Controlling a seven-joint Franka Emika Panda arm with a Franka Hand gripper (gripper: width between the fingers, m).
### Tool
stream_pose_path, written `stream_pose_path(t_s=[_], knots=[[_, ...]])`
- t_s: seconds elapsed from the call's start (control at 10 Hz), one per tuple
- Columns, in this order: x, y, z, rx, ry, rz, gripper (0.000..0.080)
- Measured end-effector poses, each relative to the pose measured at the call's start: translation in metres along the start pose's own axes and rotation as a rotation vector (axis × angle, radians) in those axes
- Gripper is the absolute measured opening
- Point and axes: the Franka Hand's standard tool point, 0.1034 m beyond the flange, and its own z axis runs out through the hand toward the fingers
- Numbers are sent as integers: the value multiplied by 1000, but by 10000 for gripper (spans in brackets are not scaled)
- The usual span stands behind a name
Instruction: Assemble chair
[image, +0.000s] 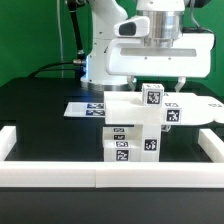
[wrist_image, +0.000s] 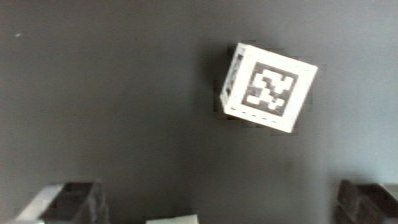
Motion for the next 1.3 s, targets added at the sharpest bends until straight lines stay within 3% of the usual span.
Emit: stream_pose_path(t_s=[0.6,1.0,1.3], knots=[[0,0,2,0,-2,18,648],[-6,-9,5,-8,-38,233,648],[-6,-9,7,-6,-41,242,648]])
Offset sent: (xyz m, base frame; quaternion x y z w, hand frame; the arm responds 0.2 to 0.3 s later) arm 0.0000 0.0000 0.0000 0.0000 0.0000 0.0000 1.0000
